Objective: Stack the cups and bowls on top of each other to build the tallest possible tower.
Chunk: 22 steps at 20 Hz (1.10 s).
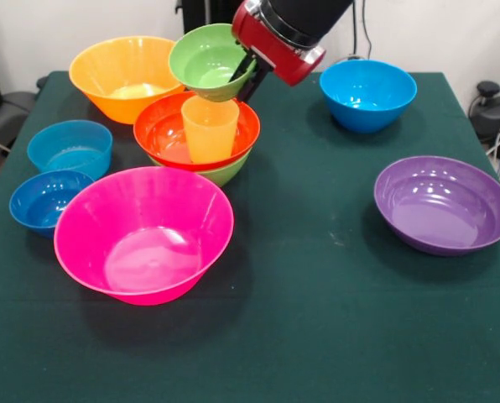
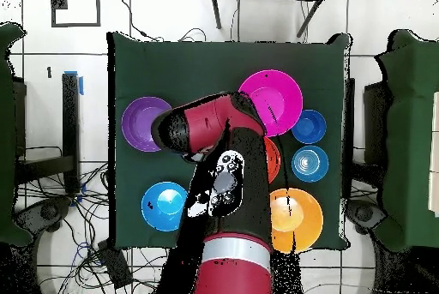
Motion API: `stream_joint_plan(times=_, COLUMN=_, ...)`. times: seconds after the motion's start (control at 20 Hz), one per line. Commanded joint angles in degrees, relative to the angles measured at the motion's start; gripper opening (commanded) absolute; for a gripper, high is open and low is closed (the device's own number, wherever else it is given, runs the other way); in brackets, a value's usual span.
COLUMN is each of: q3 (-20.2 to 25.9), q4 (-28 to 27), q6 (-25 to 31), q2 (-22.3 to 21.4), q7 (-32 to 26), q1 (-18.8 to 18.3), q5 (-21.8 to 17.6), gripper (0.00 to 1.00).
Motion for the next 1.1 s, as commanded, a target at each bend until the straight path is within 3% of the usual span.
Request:
stream_joint_plan(times=0.05, q3=0.70, q4=1.99, q6=-6.51, q2=3.63, q7=2.03, q1=1.03, q5=-3.53, gripper=0.00)
stream_joint_plan(times=0.4, q3=0.90, q4=4.89, q6=-14.78, q2=4.69, q7=1.69, q1=0.36, q5=-2.99, gripper=0.00)
stream_joint_plan(times=1.1, q3=1.96, q4=7.06, q6=-15.66, q2=4.72, q7=-1.14, q1=-0.03, q5=-0.28, gripper=0.00)
